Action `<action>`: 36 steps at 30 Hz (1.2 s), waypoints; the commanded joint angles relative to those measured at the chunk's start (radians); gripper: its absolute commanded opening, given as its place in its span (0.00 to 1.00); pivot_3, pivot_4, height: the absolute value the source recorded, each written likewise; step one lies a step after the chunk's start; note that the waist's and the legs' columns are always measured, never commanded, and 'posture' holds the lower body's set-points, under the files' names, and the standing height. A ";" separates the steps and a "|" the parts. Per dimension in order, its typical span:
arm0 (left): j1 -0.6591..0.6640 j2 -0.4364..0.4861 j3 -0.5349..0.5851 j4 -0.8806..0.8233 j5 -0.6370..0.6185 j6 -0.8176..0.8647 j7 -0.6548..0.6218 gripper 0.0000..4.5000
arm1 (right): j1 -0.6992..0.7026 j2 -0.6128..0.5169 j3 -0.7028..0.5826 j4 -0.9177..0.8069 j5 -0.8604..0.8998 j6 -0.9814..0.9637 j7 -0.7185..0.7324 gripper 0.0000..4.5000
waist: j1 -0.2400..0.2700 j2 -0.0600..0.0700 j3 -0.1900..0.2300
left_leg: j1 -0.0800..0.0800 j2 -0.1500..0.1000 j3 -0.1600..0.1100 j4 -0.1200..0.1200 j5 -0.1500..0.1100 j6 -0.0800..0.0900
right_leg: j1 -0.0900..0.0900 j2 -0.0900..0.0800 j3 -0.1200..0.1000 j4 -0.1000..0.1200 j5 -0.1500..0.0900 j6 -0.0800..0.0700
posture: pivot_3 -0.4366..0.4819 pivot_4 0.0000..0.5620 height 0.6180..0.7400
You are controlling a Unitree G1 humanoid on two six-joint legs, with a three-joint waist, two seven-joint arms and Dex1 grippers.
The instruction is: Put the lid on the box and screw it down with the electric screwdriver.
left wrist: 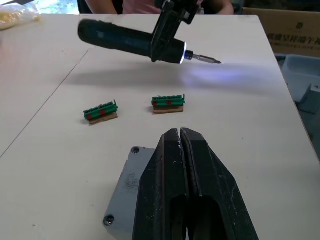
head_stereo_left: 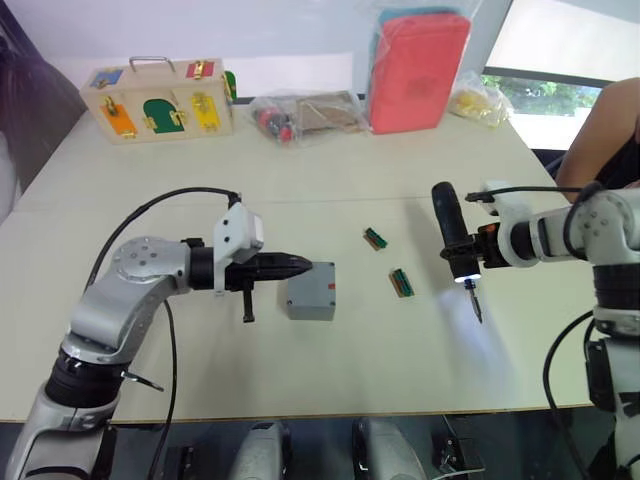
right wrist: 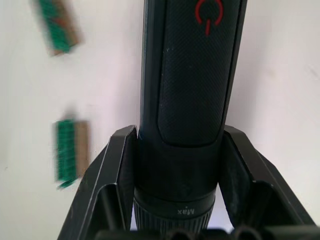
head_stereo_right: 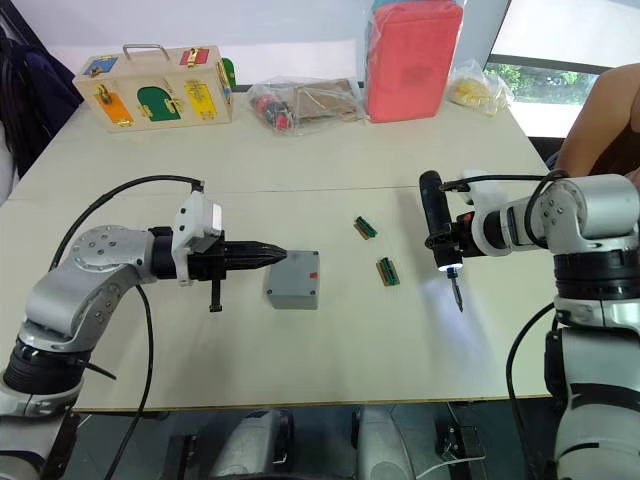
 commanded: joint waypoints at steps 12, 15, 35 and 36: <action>0.078 0.087 0.089 -0.120 -0.057 0.072 0.076 0.00 | -0.010 0.021 0.038 0.016 -0.094 -0.118 0.114 0.98 | -0.003 -0.002 0.001 | 0.000 0.000 0.000 0.006 0.000 0.000 | 0.002 0.001 -0.001 0.002 0.001 0.000 | 0.48 0.27 0.92; 0.111 0.124 0.109 -0.101 -0.043 0.056 0.066 0.00 | 0.020 -0.028 0.042 -0.120 -0.084 -0.155 0.160 0.99 | -0.002 -0.002 0.001 | 0.000 0.000 0.000 0.009 0.000 0.000 | 0.002 0.001 -0.001 0.004 0.001 0.001 | 0.48 0.27 0.92; 0.466 0.383 0.518 -0.099 -0.114 0.170 -0.022 0.70 | 0.656 -0.449 -0.514 -0.678 0.172 -0.487 0.864 1.00 | 0.005 -0.004 0.004 | 0.001 0.001 0.000 0.011 0.000 0.000 | 0.005 -0.001 -0.001 0.003 0.001 0.000 | 0.48 0.27 0.92; 0.480 0.387 0.538 -0.104 -0.123 0.179 -0.028 0.76 | 0.684 -0.456 -0.540 -0.689 0.179 -0.480 0.873 1.00 | 0.004 -0.005 0.004 | 0.001 0.001 0.000 0.011 0.000 0.000 | 0.005 0.000 -0.001 0.003 0.001 0.000 | 0.48 0.27 0.92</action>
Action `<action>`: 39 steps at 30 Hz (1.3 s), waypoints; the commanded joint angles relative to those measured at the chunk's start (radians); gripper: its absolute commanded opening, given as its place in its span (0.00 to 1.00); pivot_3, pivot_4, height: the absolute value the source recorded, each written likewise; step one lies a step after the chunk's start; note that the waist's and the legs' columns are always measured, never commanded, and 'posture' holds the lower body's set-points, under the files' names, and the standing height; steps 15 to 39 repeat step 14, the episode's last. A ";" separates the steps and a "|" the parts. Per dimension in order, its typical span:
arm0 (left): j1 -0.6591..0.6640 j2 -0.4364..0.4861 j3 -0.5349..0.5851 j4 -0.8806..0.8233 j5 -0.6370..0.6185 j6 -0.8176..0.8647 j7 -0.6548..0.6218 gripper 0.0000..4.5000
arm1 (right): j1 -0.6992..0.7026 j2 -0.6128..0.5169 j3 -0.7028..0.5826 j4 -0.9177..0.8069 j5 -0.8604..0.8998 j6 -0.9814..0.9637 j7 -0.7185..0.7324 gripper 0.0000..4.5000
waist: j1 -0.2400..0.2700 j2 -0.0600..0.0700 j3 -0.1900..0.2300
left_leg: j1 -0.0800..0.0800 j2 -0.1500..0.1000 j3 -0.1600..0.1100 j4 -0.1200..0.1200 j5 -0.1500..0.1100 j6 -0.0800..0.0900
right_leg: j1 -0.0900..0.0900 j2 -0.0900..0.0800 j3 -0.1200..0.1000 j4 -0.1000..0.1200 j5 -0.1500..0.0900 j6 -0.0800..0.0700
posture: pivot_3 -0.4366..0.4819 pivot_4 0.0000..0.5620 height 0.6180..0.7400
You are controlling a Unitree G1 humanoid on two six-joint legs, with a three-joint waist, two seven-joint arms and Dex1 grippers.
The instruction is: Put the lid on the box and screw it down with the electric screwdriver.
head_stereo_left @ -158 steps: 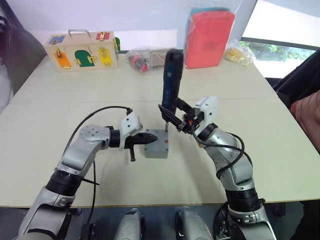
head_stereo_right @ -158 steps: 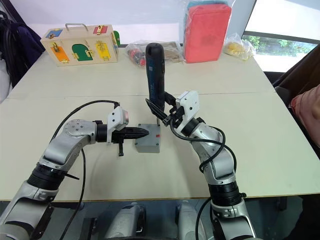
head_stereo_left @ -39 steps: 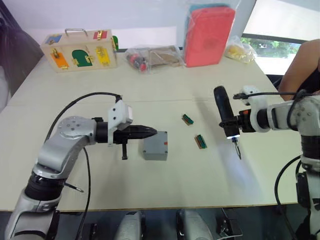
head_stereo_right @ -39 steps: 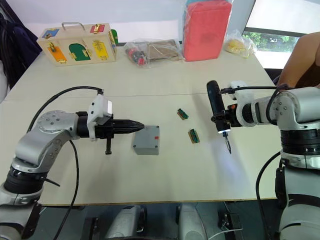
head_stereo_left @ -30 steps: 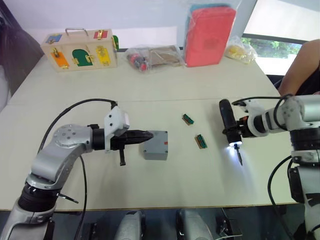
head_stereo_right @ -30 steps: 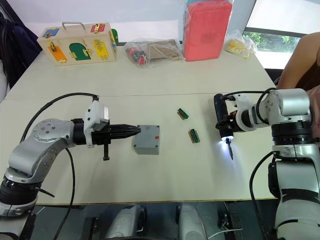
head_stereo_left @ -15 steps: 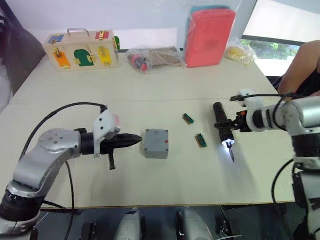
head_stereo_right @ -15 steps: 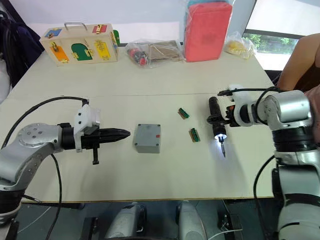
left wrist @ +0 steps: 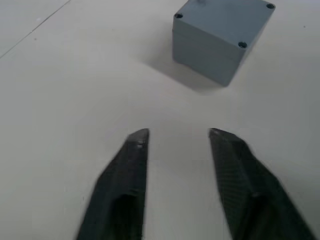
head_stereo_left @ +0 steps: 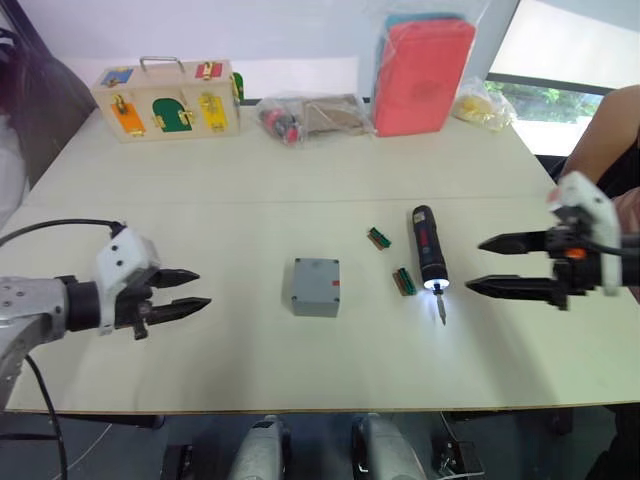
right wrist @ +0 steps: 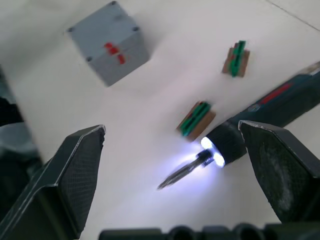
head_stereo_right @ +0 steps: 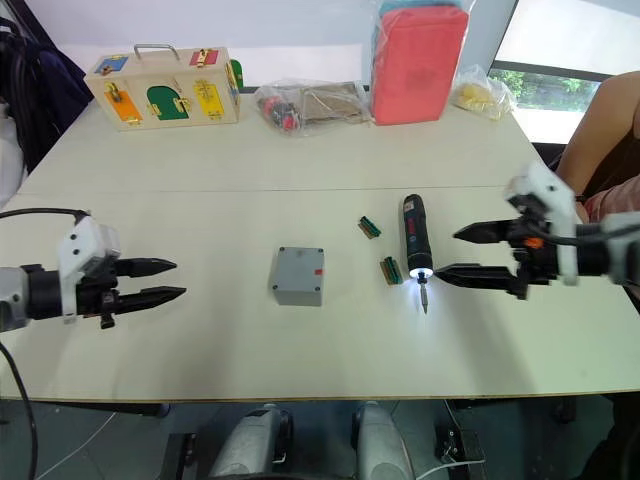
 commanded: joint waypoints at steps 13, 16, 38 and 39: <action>0.073 0.053 0.164 -0.032 -0.031 0.001 -0.060 0.98 | 0.206 -0.055 -0.229 -0.057 0.011 -0.012 0.072 1.00 | 0.000 -0.001 0.000 | 0.000 0.000 0.001 0.000 0.000 0.000 | 0.000 0.001 0.000 0.000 0.000 0.000 | 0.48 0.27 0.92; 0.071 0.052 0.160 -0.028 -0.027 -0.008 -0.060 0.98 | 0.208 -0.052 -0.228 -0.058 0.009 -0.016 0.067 1.00 | 0.000 -0.001 0.000 | 0.000 0.000 0.002 0.000 0.000 0.000 | 0.000 0.001 0.000 0.000 0.000 0.000 | 0.48 0.27 0.92; 0.071 0.052 0.160 -0.028 -0.027 -0.008 -0.060 0.98 | 0.208 -0.052 -0.228 -0.058 0.009 -0.016 0.067 1.00 | 0.000 -0.001 0.000 | 0.000 0.000 0.002 0.000 0.000 0.000 | 0.000 0.001 0.000 0.000 0.000 0.000 | 0.48 0.27 0.92; 0.071 0.052 0.160 -0.028 -0.027 -0.008 -0.060 0.98 | 0.208 -0.052 -0.228 -0.058 0.009 -0.016 0.067 1.00 | 0.000 -0.001 0.000 | 0.000 0.000 0.002 0.000 0.000 0.000 | 0.000 0.001 0.000 0.000 0.000 0.000 | 0.48 0.27 0.92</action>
